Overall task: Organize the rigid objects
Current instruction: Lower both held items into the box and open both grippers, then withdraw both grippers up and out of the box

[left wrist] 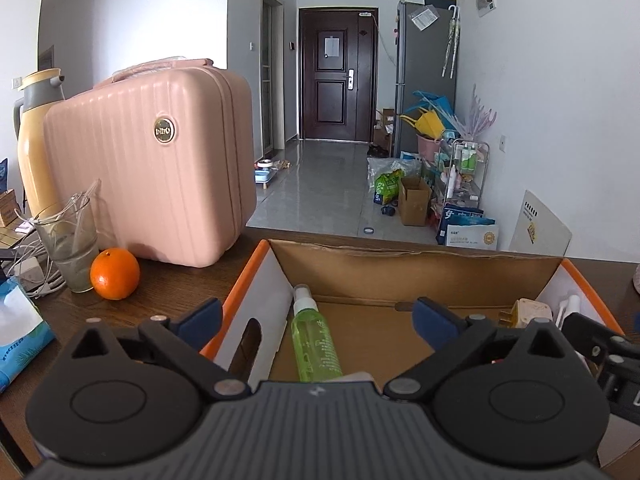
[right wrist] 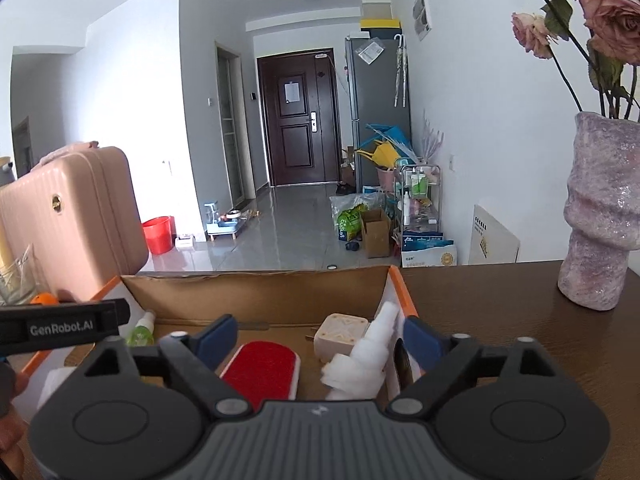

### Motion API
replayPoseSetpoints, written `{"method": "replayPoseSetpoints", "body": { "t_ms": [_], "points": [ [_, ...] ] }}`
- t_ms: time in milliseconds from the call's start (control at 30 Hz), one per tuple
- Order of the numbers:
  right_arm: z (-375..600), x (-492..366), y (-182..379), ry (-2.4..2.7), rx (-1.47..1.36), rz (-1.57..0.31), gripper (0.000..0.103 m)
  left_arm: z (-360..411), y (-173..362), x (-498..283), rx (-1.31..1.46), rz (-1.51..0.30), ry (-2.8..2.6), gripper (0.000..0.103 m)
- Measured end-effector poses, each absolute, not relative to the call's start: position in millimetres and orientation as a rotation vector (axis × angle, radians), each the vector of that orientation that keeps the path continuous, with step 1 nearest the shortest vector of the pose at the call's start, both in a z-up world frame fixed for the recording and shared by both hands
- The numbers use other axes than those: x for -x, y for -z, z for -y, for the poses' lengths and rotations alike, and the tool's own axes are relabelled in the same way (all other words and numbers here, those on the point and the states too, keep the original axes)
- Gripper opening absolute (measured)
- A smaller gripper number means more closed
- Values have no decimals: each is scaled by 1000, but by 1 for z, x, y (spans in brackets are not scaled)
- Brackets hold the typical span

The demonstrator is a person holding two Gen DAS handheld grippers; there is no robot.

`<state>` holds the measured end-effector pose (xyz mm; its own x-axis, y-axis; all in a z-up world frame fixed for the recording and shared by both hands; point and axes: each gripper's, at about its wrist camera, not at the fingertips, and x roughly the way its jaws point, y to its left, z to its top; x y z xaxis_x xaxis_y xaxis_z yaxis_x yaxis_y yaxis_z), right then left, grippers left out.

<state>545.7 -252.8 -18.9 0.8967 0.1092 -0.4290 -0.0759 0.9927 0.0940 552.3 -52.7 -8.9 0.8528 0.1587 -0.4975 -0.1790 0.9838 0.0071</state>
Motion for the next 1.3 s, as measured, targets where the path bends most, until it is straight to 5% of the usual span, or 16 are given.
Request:
{"method": "replayPoseSetpoints", "body": {
  "t_ms": [1300],
  "points": [
    [258, -455, -6, -101, -76, -399, 103, 56, -7, -469, 39, -486, -174, 103]
  ]
}}
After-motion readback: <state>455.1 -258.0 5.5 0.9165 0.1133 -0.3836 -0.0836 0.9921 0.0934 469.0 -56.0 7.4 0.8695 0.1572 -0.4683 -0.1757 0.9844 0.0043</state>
